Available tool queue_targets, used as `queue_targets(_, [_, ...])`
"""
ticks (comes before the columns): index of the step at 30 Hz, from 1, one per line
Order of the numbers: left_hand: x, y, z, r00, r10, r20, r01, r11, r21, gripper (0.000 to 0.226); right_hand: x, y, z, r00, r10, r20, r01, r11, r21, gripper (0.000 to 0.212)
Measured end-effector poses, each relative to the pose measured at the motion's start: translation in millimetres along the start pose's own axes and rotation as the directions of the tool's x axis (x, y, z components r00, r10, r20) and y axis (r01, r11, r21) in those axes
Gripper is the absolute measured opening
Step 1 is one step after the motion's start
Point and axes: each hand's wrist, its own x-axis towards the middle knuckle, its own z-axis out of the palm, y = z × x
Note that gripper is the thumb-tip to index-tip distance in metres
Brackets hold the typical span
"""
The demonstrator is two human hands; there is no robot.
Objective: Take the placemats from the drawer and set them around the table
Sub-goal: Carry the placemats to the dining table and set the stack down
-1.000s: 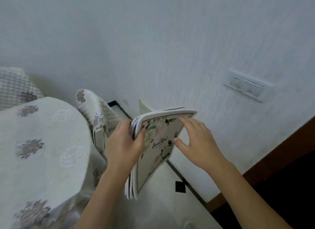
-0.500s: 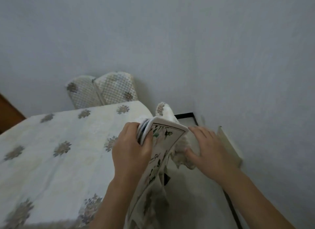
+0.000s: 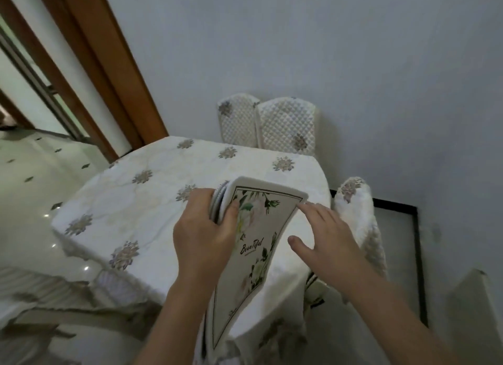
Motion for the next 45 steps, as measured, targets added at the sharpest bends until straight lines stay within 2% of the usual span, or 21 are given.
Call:
queue_targets(3, [13, -12, 16, 1.0, -0.006, 0.003, 0.006, 0.999, 0.04, 0.016, 25, 5, 7, 1.0, -0.013, 0.021, 0.012, 1.0, 0.025, 0.067])
queue_targets(6, [34, -25, 46, 0.999, -0.048, 0.005, 0.048, 0.999, -0.001, 0.017, 53, 18, 14, 1.0, -0.001, 0.024, 0.001, 1.0, -0.014, 0.067])
queue_targets(10, [69, -23, 95, 0.997, -0.065, 0.043, 0.069, 0.992, -0.102, 0.017, 83, 42, 13, 0.997, 0.071, 0.024, -0.069, 0.996, -0.063, 0.068])
queue_targets(13, [95, -17, 125, 0.995, -0.088, 0.047, 0.097, 0.966, -0.241, 0.019, 104, 61, 7, 0.991, 0.133, -0.011, -0.133, 0.987, -0.089, 0.068])
queue_targets(18, [132, -26, 158, 0.973, -0.227, 0.038, 0.222, 0.881, -0.417, 0.024, 135, 82, 2, 0.98, 0.191, -0.06, -0.195, 0.978, -0.078, 0.07])
queue_targets(21, [142, -51, 190, 0.932, -0.347, 0.105, 0.357, 0.83, -0.429, 0.027, 156, 93, 10, 0.982, 0.184, -0.034, -0.187, 0.979, -0.087, 0.068])
queue_targets(23, [137, -76, 217, 0.896, -0.405, 0.182, 0.444, 0.809, -0.386, 0.027, 169, 100, 19, 0.986, 0.164, -0.006, -0.164, 0.982, -0.092, 0.067])
queue_targets(27, [107, -125, 262, 0.823, -0.5, 0.271, 0.556, 0.808, -0.195, 0.02, 194, 116, 42, 0.988, 0.096, 0.119, -0.084, 0.991, -0.101, 0.067])
queue_targets(29, [94, -144, 273, 0.761, -0.581, 0.289, 0.639, 0.749, -0.177, 0.005, 206, 126, 55, 0.982, 0.045, 0.185, -0.03, 0.996, -0.085, 0.067])
queue_targets(30, [89, -153, 277, 0.717, -0.628, 0.303, 0.688, 0.707, -0.162, 0.005, 211, 132, 62, 0.976, 0.02, 0.219, -0.004, 0.997, -0.074, 0.067])
queue_targets(32, [79, -170, 285, 0.649, -0.691, 0.319, 0.744, 0.663, -0.079, 0.038, 220, 143, 76, 0.956, -0.025, 0.291, 0.042, 0.998, -0.051, 0.067])
queue_targets(34, [66, -179, 288, 0.623, -0.727, 0.288, 0.742, 0.666, 0.076, 0.069, 229, 154, 89, 0.929, -0.064, 0.364, 0.078, 0.997, -0.022, 0.067])
queue_targets(36, [49, -176, 293, 0.573, -0.779, 0.254, 0.752, 0.623, 0.217, 0.081, 238, 164, 101, 0.898, -0.102, 0.429, 0.11, 0.994, 0.008, 0.066])
queue_targets(39, [15, -167, 303, 0.551, -0.782, 0.291, 0.683, 0.623, 0.38, 0.076, 250, 178, 118, 0.846, -0.17, 0.506, 0.175, 0.984, 0.039, 0.066])
queue_targets(42, [-16, -158, 316, 0.554, -0.766, 0.326, 0.578, 0.636, 0.512, 0.067, 256, 191, 138, 0.779, -0.24, 0.58, 0.265, 0.963, 0.043, 0.065])
queue_targets(45, [-32, -143, 326, 0.571, -0.755, 0.321, 0.473, 0.623, 0.624, 0.068, 257, 202, 160, 0.714, -0.266, 0.648, 0.33, 0.944, 0.025, 0.065])
